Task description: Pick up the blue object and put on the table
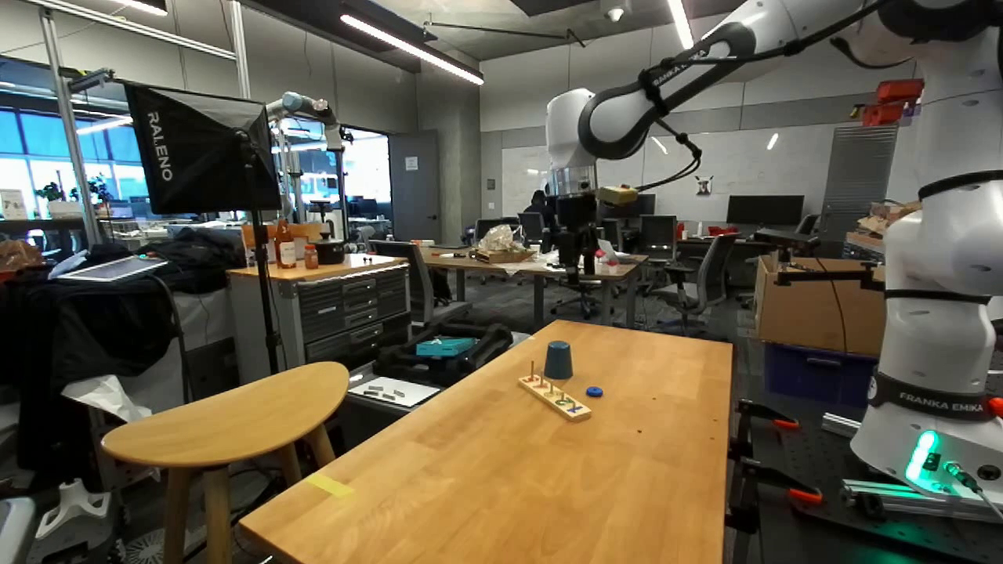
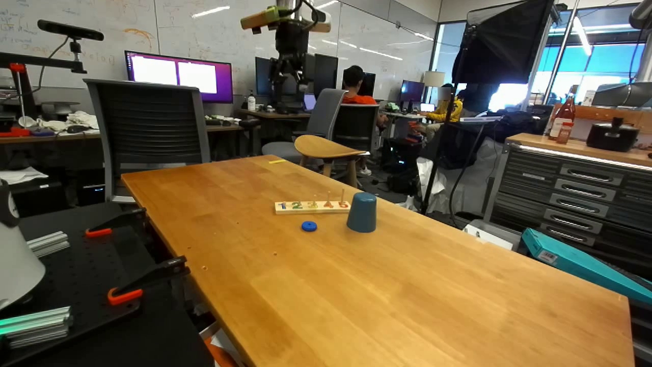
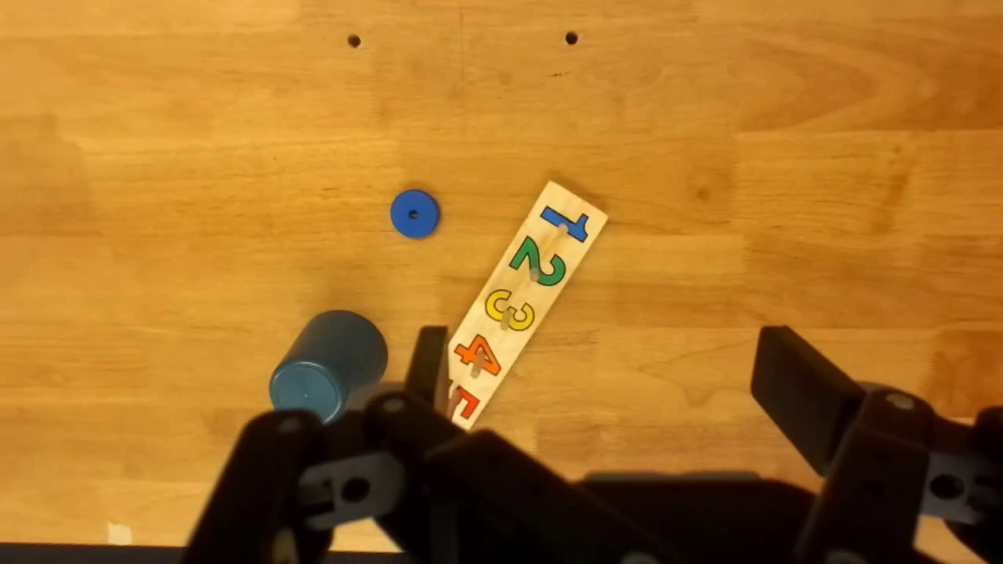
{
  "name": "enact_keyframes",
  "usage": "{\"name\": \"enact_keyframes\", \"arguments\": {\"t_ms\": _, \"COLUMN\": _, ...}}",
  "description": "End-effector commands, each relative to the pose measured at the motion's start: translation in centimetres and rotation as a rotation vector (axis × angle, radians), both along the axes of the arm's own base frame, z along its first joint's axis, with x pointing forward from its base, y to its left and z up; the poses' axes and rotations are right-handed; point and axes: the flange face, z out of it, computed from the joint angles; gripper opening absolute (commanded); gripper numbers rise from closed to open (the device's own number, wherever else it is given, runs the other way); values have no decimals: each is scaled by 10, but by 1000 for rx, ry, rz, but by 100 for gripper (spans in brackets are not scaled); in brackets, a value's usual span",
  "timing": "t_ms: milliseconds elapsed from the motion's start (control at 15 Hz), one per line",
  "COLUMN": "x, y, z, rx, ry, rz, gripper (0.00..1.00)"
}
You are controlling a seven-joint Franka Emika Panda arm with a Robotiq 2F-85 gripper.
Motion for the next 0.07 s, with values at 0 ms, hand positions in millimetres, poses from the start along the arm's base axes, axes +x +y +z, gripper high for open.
{"name": "enact_keyframes", "arguments": {"t_ms": 0, "x": -1, "y": 0, "z": 4, "rx": 0, "ry": -1, "rz": 2, "gripper": 100}}
